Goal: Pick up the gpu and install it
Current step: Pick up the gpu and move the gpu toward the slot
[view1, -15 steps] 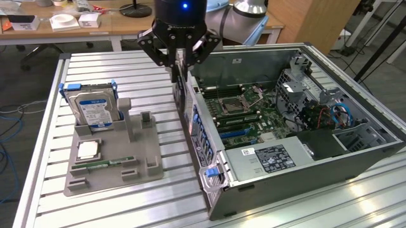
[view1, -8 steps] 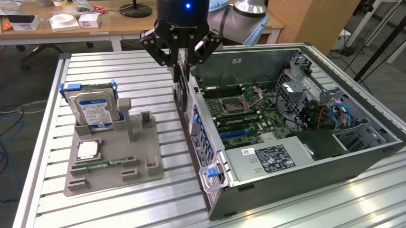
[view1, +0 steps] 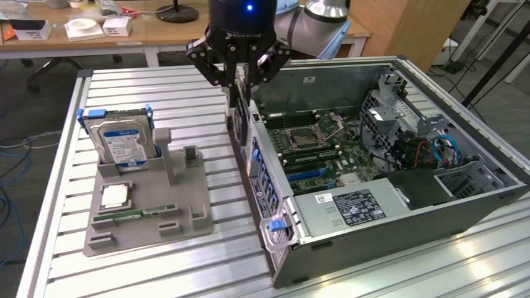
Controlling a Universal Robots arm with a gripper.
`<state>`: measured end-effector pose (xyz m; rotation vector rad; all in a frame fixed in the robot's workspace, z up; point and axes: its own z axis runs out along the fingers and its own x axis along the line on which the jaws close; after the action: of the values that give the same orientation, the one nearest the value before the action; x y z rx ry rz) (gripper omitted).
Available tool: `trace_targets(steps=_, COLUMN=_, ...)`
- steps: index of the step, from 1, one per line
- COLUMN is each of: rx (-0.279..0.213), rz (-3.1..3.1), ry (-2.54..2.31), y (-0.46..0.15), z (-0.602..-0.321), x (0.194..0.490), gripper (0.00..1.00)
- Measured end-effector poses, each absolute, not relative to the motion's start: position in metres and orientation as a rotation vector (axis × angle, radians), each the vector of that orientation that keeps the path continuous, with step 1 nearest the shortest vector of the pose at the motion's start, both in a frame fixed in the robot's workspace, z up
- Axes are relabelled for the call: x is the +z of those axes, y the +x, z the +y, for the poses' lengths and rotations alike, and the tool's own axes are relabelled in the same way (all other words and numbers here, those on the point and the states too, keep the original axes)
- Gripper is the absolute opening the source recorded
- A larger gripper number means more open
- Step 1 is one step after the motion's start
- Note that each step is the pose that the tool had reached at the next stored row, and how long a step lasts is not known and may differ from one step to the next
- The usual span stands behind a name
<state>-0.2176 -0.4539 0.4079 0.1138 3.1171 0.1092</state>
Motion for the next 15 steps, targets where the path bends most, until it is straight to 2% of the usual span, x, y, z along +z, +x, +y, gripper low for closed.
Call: trace_targets(steps=15, rx=0.109, rz=3.117, ry=0.114, y=-0.2097, z=-0.4539, x=0.4079, gripper=0.26)
